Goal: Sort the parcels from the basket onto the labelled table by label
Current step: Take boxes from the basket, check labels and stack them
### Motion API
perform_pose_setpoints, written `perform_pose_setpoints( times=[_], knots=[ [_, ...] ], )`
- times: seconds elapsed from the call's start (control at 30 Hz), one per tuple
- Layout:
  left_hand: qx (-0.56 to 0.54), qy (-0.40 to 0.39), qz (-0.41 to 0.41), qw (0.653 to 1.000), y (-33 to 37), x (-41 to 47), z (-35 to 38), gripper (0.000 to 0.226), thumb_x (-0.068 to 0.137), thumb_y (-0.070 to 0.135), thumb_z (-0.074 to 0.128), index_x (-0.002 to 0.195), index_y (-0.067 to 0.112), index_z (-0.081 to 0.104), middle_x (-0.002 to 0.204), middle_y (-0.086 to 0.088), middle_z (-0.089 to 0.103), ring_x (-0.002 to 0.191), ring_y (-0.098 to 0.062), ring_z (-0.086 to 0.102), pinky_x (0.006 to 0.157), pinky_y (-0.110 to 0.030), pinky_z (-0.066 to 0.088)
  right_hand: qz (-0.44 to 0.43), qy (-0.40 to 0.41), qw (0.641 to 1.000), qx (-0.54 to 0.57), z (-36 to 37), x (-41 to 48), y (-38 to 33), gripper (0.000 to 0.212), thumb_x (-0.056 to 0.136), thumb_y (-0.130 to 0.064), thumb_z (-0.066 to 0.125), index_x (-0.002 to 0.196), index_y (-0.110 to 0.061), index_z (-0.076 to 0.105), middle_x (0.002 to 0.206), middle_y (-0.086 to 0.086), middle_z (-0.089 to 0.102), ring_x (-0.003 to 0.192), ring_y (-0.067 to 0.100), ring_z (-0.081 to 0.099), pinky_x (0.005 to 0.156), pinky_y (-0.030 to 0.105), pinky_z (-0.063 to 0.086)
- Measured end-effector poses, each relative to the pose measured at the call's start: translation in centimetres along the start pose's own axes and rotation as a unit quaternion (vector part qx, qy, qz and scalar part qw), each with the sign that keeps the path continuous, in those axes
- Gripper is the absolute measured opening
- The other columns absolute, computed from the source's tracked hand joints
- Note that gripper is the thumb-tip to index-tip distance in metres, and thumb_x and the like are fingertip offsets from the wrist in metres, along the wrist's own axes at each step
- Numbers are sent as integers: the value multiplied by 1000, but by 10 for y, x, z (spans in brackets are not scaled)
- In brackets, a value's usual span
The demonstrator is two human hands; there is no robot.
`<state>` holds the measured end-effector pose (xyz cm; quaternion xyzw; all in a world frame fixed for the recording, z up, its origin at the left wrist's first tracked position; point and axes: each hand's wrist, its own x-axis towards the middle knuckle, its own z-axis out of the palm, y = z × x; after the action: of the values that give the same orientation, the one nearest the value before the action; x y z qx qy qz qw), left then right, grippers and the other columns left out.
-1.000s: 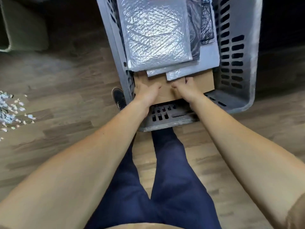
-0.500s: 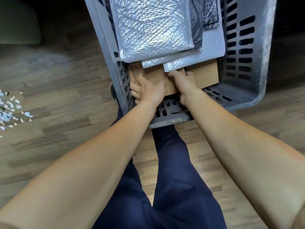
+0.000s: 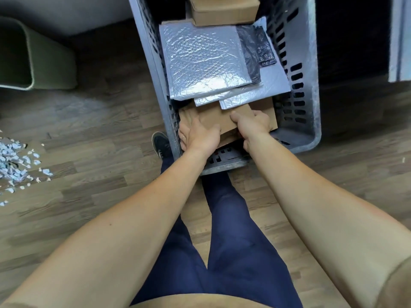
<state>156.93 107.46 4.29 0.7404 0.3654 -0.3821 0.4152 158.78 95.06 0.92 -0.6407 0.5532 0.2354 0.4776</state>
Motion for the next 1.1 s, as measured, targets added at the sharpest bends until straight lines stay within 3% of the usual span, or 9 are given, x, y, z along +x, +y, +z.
perform_pose_setpoints(
  times=[0.17, 0.33, 0.47, 0.57, 0.67, 0.8, 0.93, 1.03, 1.1],
  knots=[
    [-65, -4, 42, 997, 19, -39, -32, 78, 94, 28, 58, 162, 16, 22, 163, -1, 21, 146, -22, 34, 121, -41, 33, -16, -10, 1000, 22, -40, -39, -29, 35, 85, -25, 84, 112, -14, 65, 120, 9, 63, 102, 25, 66, 96, 40, 58],
    [-81, 1, 68, 994, 38, -90, -77, 65, 101, 25, 58, 157, 14, 28, 135, 3, 48, 125, -19, 52, 95, -26, 41, -15, -14, 1000, 21, -79, -97, -48, 51, 69, -40, 88, 109, -17, 68, 125, 10, 60, 94, 27, 68, 67, 32, 59],
    [-81, 19, 69, 994, 47, -127, -105, 59, 96, 30, 64, 148, 17, 38, 132, 0, 59, 110, -19, 58, 95, -32, 49, -51, -48, 996, 58, -106, -146, -57, 46, 66, -43, 85, 102, -19, 71, 120, 11, 67, 92, 23, 69, 57, 27, 54],
    [-106, 4, 74, 992, 61, -157, -130, 92, 79, 53, 74, 154, 16, 34, 138, 1, 56, 118, -20, 59, 107, -41, 49, -87, -88, 984, 126, -130, -179, -72, 27, 87, -26, 82, 107, -16, 68, 114, 7, 72, 91, 19, 68, 75, 32, 57],
    [-151, -48, 106, 982, 89, -176, -152, 120, 66, 67, 80, 161, 18, 26, 158, -3, 43, 136, -23, 51, 113, -45, 46, -117, -127, 968, 182, -153, -196, -96, 41, 90, -20, 81, 125, -9, 64, 119, 9, 72, 105, 24, 70, 90, 36, 59],
    [-199, -69, 201, 957, 169, -221, -185, 105, 81, 56, 80, 161, 18, 25, 154, -8, 49, 135, -24, 55, 115, -47, 43, -197, -176, 920, 289, -176, -227, -173, 38, 89, -9, 79, 123, -2, 65, 117, 18, 74, 105, 31, 73, 96, 47, 59],
    [-202, -66, 322, 922, 257, -287, -221, 56, 95, 49, 67, 139, 15, 59, 126, -3, 73, 112, -18, 69, 110, -42, 49, -301, -224, 848, 374, -205, -280, -262, 43, 91, -6, 76, 130, 1, 62, 121, 19, 73, 104, 29, 71, 97, 44, 59],
    [-204, -53, 412, 887, 310, -347, -246, 31, 99, 43, 63, 117, 19, 68, 105, 1, 77, 96, -18, 69, 91, -36, 51, -376, -235, 804, 395, -234, -321, -320, 43, 93, -6, 73, 131, 6, 58, 124, 24, 70, 102, 31, 69, 98, 47, 57],
    [-213, -51, 460, 860, 339, -377, -261, 17, 99, 36, 64, 105, 20, 68, 87, 7, 74, 82, -14, 63, 76, -31, 43, -421, -234, 779, 401, -255, -348, -350, 41, 94, -8, 73, 130, 4, 58, 117, 22, 72, 96, 29, 69, 89, 44, 59]
  ],
)
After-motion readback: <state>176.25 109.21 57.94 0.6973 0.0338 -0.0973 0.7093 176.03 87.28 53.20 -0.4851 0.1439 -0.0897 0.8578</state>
